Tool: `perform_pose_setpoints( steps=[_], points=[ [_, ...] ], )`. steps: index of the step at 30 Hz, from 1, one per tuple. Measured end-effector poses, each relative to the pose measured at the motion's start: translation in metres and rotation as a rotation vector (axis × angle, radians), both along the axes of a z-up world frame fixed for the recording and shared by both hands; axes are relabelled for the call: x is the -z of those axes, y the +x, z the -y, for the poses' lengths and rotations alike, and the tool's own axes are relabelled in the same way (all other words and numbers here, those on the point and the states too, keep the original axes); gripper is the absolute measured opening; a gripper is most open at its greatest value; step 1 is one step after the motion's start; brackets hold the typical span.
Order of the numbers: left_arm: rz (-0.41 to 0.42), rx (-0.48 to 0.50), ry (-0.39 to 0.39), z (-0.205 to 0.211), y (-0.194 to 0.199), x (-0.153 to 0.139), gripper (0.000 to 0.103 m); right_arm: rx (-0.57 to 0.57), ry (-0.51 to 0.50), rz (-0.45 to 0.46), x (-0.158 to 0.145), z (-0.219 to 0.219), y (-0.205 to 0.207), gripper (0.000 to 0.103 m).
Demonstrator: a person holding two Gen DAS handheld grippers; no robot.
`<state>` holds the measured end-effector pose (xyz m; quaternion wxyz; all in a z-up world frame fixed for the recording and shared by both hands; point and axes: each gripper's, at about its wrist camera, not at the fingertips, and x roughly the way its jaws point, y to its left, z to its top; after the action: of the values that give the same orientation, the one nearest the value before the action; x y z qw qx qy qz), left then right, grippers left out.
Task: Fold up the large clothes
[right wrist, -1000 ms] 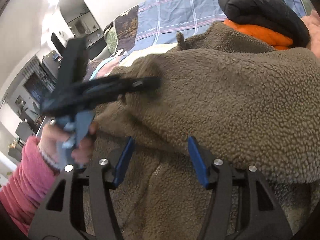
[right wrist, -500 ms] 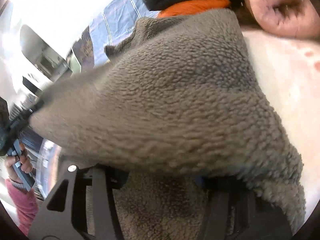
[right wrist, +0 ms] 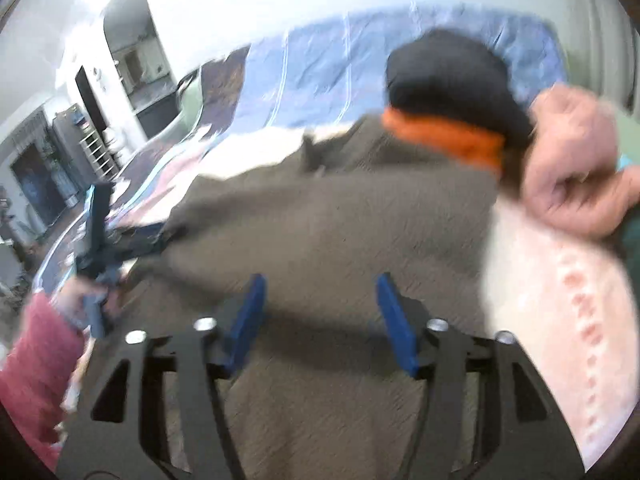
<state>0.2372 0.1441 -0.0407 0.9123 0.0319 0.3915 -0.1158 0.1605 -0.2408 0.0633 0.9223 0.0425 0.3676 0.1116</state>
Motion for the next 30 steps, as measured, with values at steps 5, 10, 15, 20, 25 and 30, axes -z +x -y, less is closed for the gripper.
perform_pose_setpoints(
  steps=[5,10,15,20,25,30],
  points=[
    [0.004,-0.031,0.006,-0.001,-0.002,0.012,0.078,0.079,-0.203,-0.207,0.106,0.016,0.030,0.069],
    [0.064,-0.013,0.057,-0.014,-0.049,-0.016,0.083,0.064,-0.145,-0.090,0.045,0.022,-0.026,0.072],
    [0.071,-0.016,0.017,-0.049,-0.114,-0.023,0.087,0.168,-0.076,-0.109,0.031,0.068,-0.088,0.075],
    [-0.073,0.015,-0.057,-0.082,-0.184,0.010,0.087,0.239,0.139,-0.233,0.074,0.111,-0.150,0.075],
    [-0.134,0.109,-0.128,-0.088,-0.241,0.036,0.087,0.242,0.241,-0.241,0.099,0.121,-0.215,0.075],
    [-0.162,0.114,-0.207,-0.092,-0.266,0.043,0.087,0.182,0.244,-0.232,0.099,0.110,-0.247,0.066]
  ],
)
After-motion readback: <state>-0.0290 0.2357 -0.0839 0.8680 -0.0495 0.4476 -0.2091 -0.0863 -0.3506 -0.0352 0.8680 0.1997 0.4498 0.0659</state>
